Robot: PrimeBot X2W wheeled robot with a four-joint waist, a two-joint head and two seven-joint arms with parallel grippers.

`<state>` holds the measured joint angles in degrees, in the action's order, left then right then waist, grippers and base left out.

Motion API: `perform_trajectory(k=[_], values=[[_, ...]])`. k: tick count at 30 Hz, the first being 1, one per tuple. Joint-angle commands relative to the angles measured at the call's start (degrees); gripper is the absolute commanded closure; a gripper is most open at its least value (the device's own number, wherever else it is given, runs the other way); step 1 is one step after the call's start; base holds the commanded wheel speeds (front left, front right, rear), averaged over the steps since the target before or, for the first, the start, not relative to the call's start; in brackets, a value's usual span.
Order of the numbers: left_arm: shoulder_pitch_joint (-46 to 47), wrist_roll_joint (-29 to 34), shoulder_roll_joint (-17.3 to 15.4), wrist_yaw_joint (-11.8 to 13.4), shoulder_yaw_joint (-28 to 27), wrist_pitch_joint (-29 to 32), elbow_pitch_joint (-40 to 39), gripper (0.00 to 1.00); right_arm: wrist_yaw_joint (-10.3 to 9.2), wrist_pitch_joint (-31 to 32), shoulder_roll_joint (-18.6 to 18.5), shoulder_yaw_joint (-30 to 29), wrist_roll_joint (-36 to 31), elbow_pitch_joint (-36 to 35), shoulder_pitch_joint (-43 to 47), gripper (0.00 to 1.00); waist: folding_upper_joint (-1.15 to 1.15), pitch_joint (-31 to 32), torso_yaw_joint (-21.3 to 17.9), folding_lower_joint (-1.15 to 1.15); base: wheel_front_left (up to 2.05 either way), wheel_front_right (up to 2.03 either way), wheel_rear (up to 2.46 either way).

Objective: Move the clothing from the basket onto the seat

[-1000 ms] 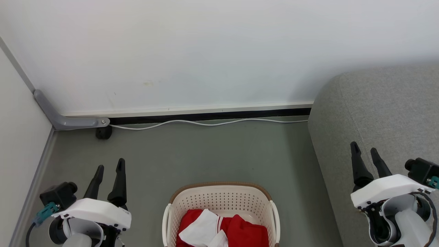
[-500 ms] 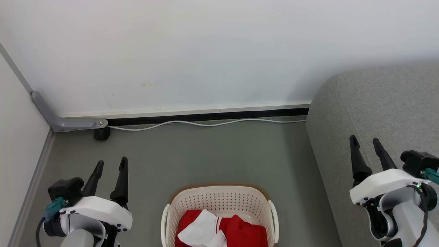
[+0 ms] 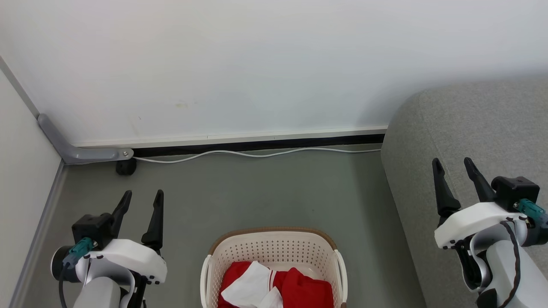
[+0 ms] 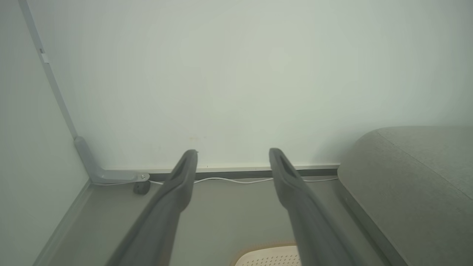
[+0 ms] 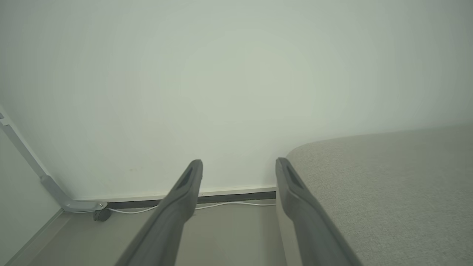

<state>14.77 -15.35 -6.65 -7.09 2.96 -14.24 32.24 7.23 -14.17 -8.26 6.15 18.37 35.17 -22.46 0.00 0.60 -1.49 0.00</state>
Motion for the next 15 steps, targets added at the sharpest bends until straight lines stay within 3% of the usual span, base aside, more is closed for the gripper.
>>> perform_trajectory(k=[1,15], values=[[3.9,0.7,-1.7,-0.4,-1.6,-0.8,-1.1,0.00,0.25,-0.8,-0.6,1.2,-0.7,-1.0,-2.1,0.00,0.00,0.0,0.0,0.00,0.00,0.00,0.00],[3.5,1.4,-0.6,-0.4,-4.5,-0.8,0.3,0.00,0.25,-0.8,-0.6,0.1,-1.7,-1.4,-1.6,0.00,0.00,0.4,0.1,0.00,0.00,0.00,0.00]])
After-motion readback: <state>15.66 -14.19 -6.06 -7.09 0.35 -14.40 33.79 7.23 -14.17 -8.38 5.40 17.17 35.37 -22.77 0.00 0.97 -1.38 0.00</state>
